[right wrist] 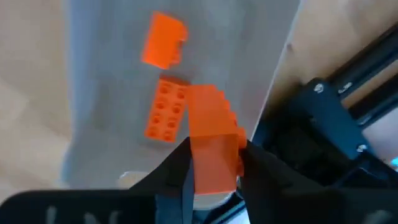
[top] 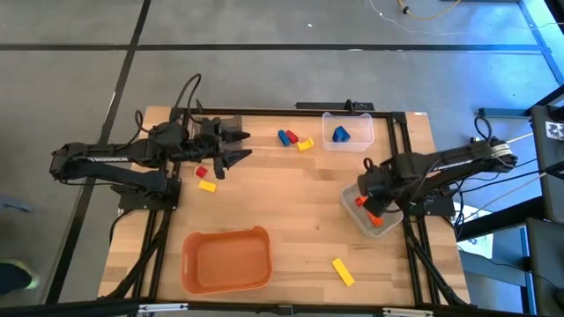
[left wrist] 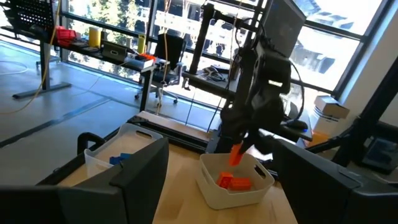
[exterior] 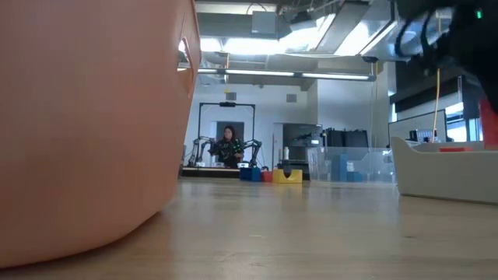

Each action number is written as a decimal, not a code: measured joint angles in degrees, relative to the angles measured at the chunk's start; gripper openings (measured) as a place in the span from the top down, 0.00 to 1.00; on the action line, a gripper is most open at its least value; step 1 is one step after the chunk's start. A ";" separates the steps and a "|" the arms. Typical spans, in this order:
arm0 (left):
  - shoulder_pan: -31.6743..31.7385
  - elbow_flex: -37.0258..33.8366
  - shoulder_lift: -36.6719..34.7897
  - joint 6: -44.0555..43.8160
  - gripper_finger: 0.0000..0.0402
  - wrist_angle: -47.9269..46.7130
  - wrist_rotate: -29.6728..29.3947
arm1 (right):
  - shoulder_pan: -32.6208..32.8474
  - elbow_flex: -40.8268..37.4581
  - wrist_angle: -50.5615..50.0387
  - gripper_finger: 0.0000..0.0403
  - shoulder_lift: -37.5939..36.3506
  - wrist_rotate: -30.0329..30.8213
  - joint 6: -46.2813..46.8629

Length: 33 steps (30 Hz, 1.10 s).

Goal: Sort & place blocks by color
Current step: Put the orange game piece into the gray bin

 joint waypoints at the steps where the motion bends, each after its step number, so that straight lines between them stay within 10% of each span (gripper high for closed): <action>1: 0.00 0.00 0.00 0.00 0.31 0.01 0.00 | -0.01 -1.73 1.34 0.77 0.00 -0.36 0.91; 33: 0.00 0.00 0.02 -0.03 0.31 0.24 -0.92 | -0.04 -11.10 15.67 0.77 0.02 4.85 13.16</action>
